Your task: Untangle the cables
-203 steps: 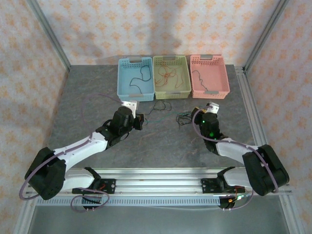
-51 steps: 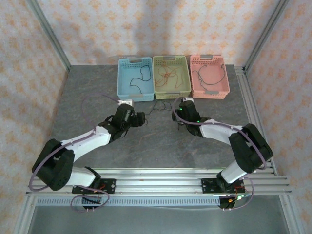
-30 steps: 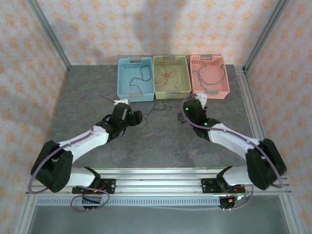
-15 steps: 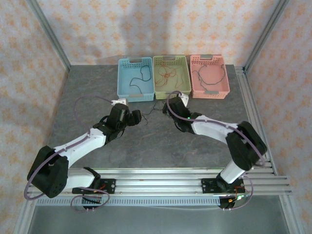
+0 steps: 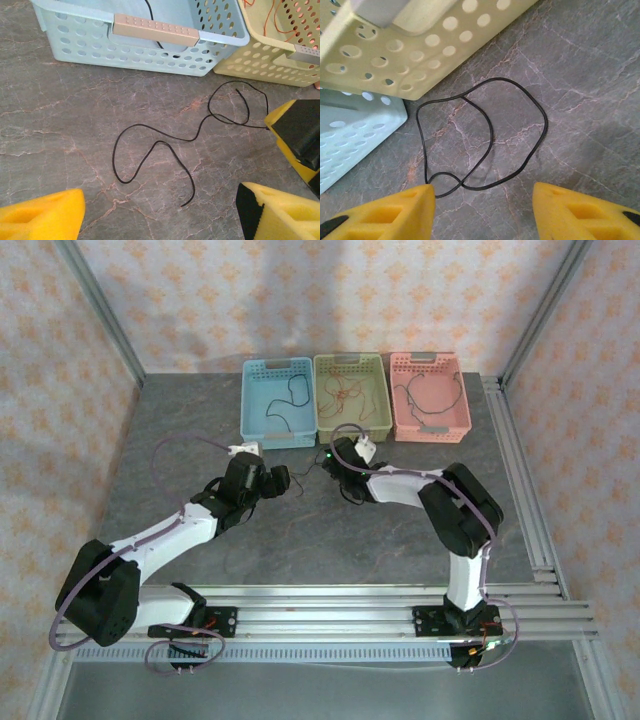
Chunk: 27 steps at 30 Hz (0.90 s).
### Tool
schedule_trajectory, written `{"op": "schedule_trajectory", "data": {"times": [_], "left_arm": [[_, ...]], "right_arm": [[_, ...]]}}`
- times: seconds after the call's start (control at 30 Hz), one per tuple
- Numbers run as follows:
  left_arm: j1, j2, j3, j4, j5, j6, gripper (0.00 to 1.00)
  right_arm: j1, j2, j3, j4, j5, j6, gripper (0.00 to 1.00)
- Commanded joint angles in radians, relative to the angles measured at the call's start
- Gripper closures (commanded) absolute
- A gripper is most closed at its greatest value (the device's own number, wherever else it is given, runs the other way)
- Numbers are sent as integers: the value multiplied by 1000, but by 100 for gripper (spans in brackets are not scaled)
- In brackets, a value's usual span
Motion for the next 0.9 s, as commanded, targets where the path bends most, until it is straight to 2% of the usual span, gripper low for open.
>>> {"op": "schedule_trajectory", "data": {"times": [0.0, 0.13, 0.27, 0.33, 0.47, 0.57, 0.7, 0.87], "left_arm": [[3, -22, -8, -4, -27, -3, 20], [3, -23, -9, -5, -27, -1, 20], [4, -23, -10, -4, -29, -1, 20], [3, -23, -9, -4, -27, 0, 20], [3, -19, -10, -3, -29, 2, 20], [3, -20, -13, 7, -20, 2, 20], [4, -17, -19, 31, 15, 9, 20], [1, -14, -35, 95, 106, 20, 24]], "right_arm": [[-11, 33, 35, 19, 37, 61, 48], [-22, 78, 50, 42, 14, 89, 52], [-25, 90, 63, 40, 71, 69, 60], [-33, 101, 66, 49, 74, 64, 68], [-35, 88, 54, 69, 84, 10, 90], [-30, 35, 22, 83, 96, -41, 100], [-30, -82, -46, 147, 74, -133, 100], [-31, -279, -180, 318, -74, -337, 100]]}}
